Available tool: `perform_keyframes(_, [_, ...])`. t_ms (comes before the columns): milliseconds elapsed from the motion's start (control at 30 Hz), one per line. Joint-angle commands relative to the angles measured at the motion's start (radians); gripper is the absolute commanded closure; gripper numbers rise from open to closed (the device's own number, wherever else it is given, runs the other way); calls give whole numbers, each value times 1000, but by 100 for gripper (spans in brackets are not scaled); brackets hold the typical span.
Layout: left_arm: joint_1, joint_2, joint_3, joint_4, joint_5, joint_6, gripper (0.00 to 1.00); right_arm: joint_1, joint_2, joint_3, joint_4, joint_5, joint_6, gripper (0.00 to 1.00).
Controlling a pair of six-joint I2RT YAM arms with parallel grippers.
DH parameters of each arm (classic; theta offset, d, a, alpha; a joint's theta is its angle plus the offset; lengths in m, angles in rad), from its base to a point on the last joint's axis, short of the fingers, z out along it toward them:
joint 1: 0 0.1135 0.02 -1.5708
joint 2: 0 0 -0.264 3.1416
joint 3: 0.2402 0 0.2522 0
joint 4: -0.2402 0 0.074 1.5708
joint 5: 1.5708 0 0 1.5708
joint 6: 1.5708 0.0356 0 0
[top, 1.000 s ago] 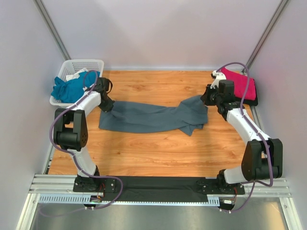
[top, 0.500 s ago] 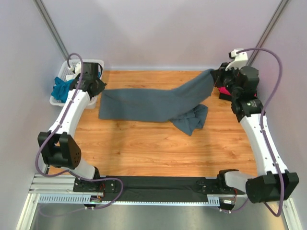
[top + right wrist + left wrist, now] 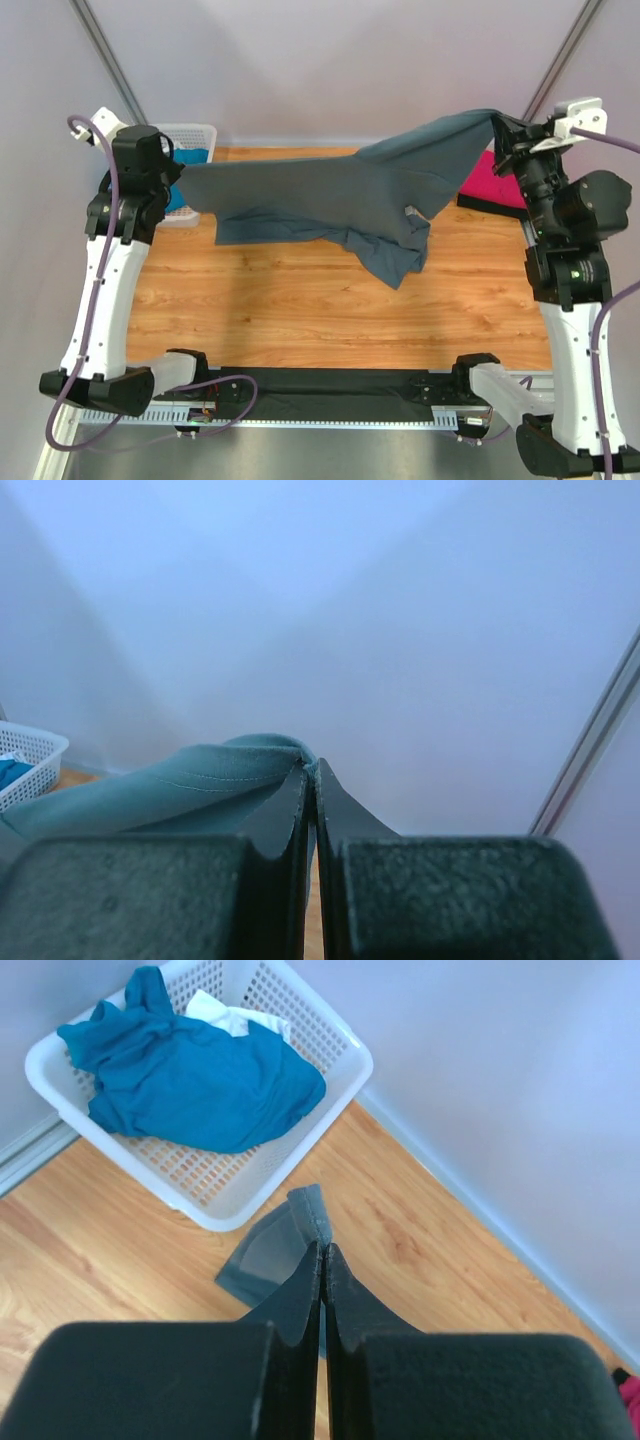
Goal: Fold and stack the t-shirts
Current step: Flatten the tshirt out
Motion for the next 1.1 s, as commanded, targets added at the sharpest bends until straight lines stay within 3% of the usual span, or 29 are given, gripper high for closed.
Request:
perform_keyframes(0, [5, -54, 30, -8, -57, 16, 100, -2, -59, 51, 4, 53, -60, 100])
perform_keyframes(67, [5, -44, 62, 23, -42, 42, 100, -2, -68, 76, -4, 68, -90, 100])
perform_keyframes(300, [-3, 76, 415, 8, 70, 146, 100, -2, -29, 250, -68, 77, -122, 100])
perform_keyframes(433, [-21, 62, 501, -18, 64, 223, 100, -4, -18, 346, -93, 41, -141, 100])
perform_keyframes(733, [-29, -146, 461, -113, 81, 286, 100, -4, -56, 519, -281, -65, -121, 100])
perform_keyframes(933, [-29, -252, 463, -158, 139, 251, 100, -5, -88, 669, -439, -68, -146, 100])
perform_keyframes(1067, [-29, -295, 470, -185, 165, 231, 100, -21, -128, 688, -456, -78, -126, 100])
